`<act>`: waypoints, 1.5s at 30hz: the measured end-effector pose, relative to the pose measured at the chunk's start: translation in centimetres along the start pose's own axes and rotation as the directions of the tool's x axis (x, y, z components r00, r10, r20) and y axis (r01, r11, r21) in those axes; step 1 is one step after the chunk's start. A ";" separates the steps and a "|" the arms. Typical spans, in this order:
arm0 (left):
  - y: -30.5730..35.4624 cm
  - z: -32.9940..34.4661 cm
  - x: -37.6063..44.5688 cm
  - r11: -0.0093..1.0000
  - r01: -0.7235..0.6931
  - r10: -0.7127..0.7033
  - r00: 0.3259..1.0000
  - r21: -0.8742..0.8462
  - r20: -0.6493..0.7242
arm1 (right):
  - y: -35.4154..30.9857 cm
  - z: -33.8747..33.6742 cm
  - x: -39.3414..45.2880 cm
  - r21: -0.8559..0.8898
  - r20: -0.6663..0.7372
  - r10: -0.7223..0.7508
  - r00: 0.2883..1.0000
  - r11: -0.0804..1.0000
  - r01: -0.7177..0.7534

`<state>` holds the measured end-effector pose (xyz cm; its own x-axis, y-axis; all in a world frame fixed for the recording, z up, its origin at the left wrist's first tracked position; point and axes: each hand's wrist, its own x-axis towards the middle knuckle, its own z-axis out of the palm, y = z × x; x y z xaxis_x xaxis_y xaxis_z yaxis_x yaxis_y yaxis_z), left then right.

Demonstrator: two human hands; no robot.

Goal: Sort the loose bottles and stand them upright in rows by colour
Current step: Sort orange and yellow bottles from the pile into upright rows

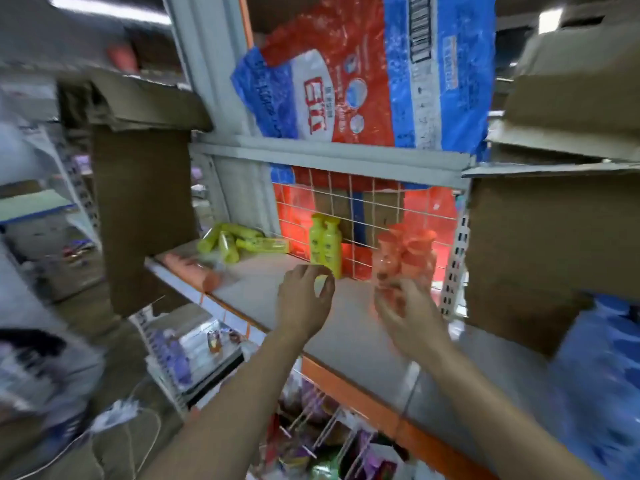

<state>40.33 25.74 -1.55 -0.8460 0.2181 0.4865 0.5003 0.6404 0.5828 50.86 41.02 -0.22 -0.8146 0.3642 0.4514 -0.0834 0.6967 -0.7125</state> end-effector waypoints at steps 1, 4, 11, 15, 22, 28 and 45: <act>-2.4 -1.0 0.6 1.000 0.023 -0.023 0.999 0.009 -0.023 | -0.5 2.5 0.8 -0.004 0.037 0.006 0.999 1.000 -0.006; -9.4 -4.2 2.7 0.994 0.107 -0.105 0.992 0.027 -0.076 | -1.9 9.8 3.4 0.032 0.085 0.038 0.996 0.999 -0.041; -23.2 -10.4 6.3 0.968 0.200 -0.192 0.979 0.150 -0.065 | -5.9 24.3 9.1 0.068 0.178 0.073 0.981 0.994 -0.087; -29.9 -12.1 9.3 0.939 0.316 -0.308 0.948 0.138 -0.076 | -7.2 31.6 11.0 0.079 0.253 0.080 0.964 0.992 -0.103; -37.4 -11.9 16.5 0.917 0.371 -0.367 0.929 0.148 -0.056 | -7.7 41.2 18.7 0.060 0.299 0.084 0.950 0.992 -0.107; -42.3 -10.0 24.1 0.922 0.331 -0.350 0.934 0.200 0.071 | -7.1 46.7 26.6 0.027 0.275 0.115 0.955 0.992 -0.127; -51.9 0.3 41.3 0.920 0.334 -0.389 0.845 0.206 0.368 | -7.1 57.8 35.3 -0.602 0.314 0.424 0.849 0.781 -0.167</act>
<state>-20.63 1.78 -11.91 -0.9769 0.2064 -0.0551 0.1400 0.8134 0.5646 -10.44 13.24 -10.32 -0.9075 0.4107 -0.0879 0.4169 0.8552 -0.3081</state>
